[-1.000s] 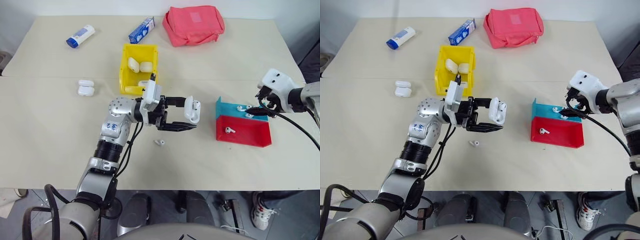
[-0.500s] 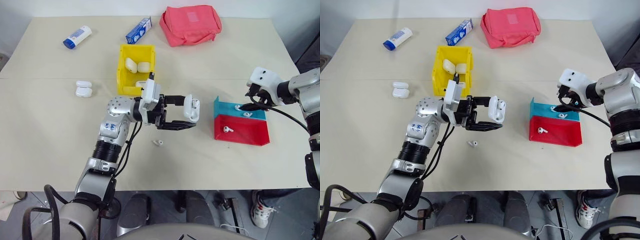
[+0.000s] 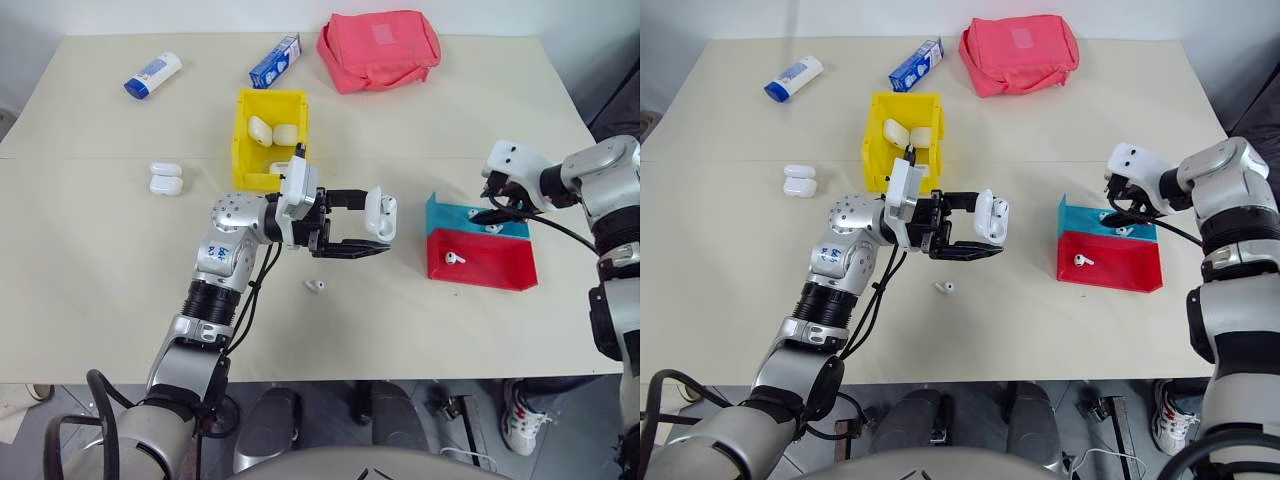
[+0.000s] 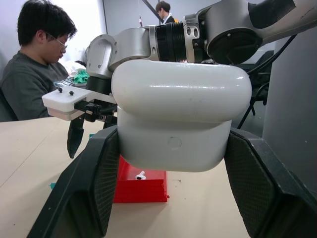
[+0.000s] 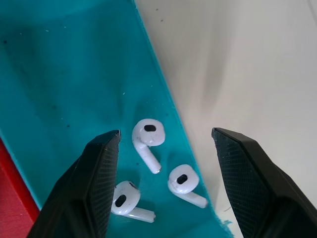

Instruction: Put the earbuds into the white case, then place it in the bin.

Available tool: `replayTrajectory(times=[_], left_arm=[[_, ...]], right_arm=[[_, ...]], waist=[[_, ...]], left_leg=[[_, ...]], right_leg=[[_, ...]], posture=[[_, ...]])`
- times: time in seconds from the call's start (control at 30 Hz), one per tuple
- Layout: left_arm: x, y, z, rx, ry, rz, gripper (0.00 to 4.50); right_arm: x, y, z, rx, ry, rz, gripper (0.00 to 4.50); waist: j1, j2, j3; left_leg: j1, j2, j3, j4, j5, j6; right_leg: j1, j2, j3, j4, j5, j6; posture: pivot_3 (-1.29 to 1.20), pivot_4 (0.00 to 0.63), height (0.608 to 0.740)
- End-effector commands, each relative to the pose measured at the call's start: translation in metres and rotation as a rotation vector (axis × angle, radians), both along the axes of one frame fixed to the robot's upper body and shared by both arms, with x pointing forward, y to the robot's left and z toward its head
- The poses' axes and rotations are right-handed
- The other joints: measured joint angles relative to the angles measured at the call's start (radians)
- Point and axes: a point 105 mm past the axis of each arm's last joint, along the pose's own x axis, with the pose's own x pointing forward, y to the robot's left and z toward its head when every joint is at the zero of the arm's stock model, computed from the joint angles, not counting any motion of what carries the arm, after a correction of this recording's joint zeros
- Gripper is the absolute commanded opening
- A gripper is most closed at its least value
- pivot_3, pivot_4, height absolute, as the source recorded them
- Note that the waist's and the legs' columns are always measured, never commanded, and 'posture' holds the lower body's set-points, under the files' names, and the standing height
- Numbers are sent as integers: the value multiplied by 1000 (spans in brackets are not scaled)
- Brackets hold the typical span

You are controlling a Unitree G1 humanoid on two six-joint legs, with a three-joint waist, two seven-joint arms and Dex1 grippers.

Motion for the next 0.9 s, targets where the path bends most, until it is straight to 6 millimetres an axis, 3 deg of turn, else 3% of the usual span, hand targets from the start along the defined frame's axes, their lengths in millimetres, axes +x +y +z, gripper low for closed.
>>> replayTrajectory(times=[0.03,0.1,0.9], left_arm=[[-4,0,8,-28,-32,-8,2797],[-4,0,9,-29,-33,-6,2797],[-2,1,9,-28,-37,7,2797]], right_arm=[[3,0,11,3,-27,6,2480],[3,2,10,11,-23,15,1875],[5,7,3,50,-28,13,1875]], waist=[[-2,0,0],[-3,0,0],[-19,0,0]], left_leg=[[0,0,0,0,0,0],[0,0,0,0,0,0],[2,0,1,0,0,-1]], right_leg=[[0,0,0,0,0,0],[0,0,0,0,0,0],[0,1,4,1,0,0]], posture=[[0,150,740],[0,150,740],[0,150,740]])
